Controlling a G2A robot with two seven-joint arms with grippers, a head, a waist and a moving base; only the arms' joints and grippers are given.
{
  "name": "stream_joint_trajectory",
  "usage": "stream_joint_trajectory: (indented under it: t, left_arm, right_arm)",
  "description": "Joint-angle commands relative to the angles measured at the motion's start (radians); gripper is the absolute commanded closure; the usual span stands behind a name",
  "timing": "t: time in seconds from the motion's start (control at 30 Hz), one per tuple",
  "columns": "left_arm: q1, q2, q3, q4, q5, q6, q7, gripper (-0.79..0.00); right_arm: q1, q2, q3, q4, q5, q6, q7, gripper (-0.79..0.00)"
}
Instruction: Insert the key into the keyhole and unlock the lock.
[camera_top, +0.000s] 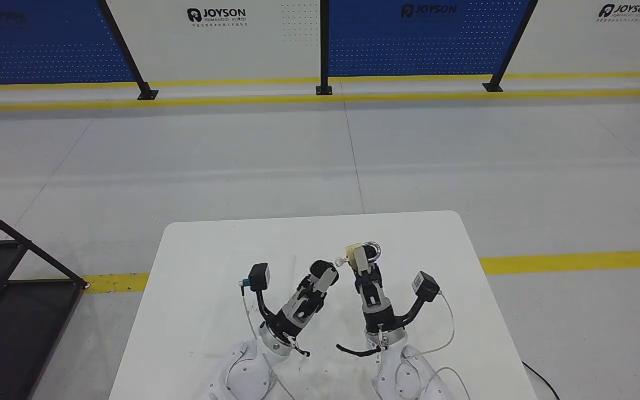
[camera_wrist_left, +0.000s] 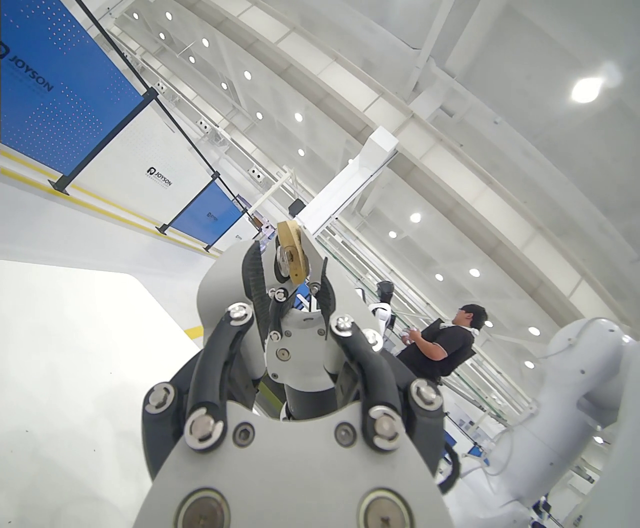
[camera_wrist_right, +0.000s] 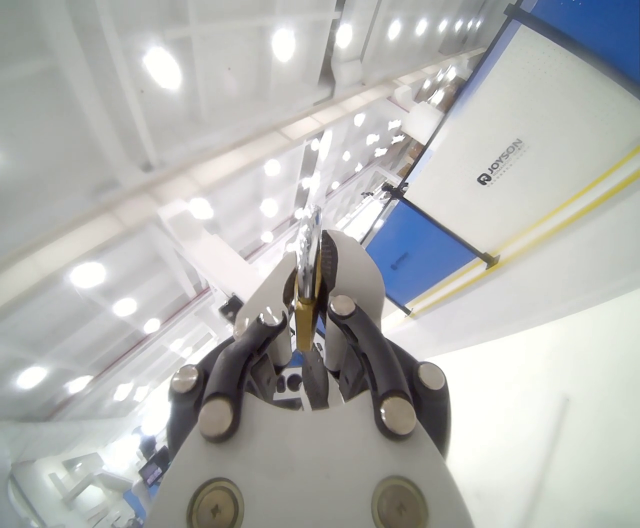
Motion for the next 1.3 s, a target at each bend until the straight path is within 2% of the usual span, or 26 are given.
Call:
stream_joint_trajectory:
  t: [0.0, 0.63, 0.73, 0.83, 1.27]
  left_arm:
    - [-0.002, 0.000, 0.003, -0.001, -0.004, 0.003, -0.004, -0.265]
    - [-0.013, -0.003, 0.010, 0.003, -0.024, 0.020, -0.001, -0.203]
    - [-0.014, -0.003, 0.010, 0.002, -0.026, 0.021, -0.002, -0.135]
    - [-0.014, -0.003, 0.009, 0.002, -0.024, 0.020, -0.002, -0.003]
    - [-0.016, -0.003, 0.008, 0.000, -0.004, 0.031, 0.006, 0.000]
  right_arm:
    - [0.000, 0.000, -0.001, -0.001, -0.001, 0.002, 0.006, 0.000]
    - [-0.003, 0.000, 0.000, -0.004, -0.009, -0.002, 0.026, 0.000]
    - [-0.003, -0.001, -0.001, -0.003, -0.010, -0.003, 0.029, 0.000]
    - [-0.003, -0.001, -0.002, -0.002, -0.010, 0.000, 0.030, 0.000]
    - [-0.004, -0.002, -0.007, 0.002, -0.029, 0.003, 0.032, 0.000]
